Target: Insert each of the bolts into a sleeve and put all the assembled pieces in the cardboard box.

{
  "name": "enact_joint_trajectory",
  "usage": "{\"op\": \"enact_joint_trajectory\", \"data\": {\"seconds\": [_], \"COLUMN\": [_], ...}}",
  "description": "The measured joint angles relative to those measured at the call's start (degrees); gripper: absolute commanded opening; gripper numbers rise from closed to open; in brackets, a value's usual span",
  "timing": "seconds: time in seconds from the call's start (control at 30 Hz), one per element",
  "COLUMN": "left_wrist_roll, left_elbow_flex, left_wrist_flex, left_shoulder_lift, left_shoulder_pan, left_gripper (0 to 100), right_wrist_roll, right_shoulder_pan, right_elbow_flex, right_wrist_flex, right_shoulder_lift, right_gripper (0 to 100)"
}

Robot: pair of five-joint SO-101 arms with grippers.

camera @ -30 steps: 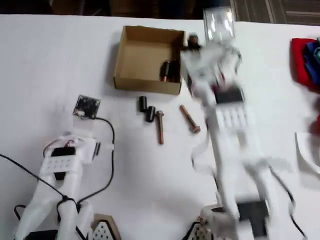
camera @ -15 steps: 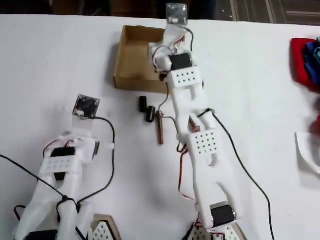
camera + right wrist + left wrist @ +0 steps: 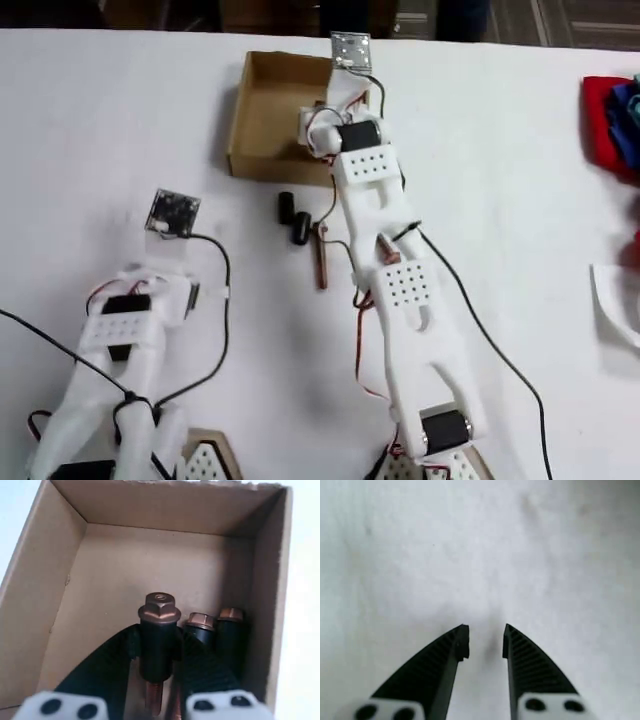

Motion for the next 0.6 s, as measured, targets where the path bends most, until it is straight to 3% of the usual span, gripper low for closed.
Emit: {"op": "enact_joint_trajectory", "data": {"seconds": [0.6], "left_wrist_roll": [0.0], "left_elbow_flex": [0.0], "left_wrist_flex": [0.0], "left_shoulder_lift": [0.0], "left_shoulder_pan": [0.1], "left_gripper": [13], "right_wrist_roll": [0.0], "right_shoulder_pan": [-0.7], "right_elbow_flex": [2.1], "right_wrist_flex": [0.4], "right_shoulder_lift": [0.0], "right_gripper": [2.6]}}
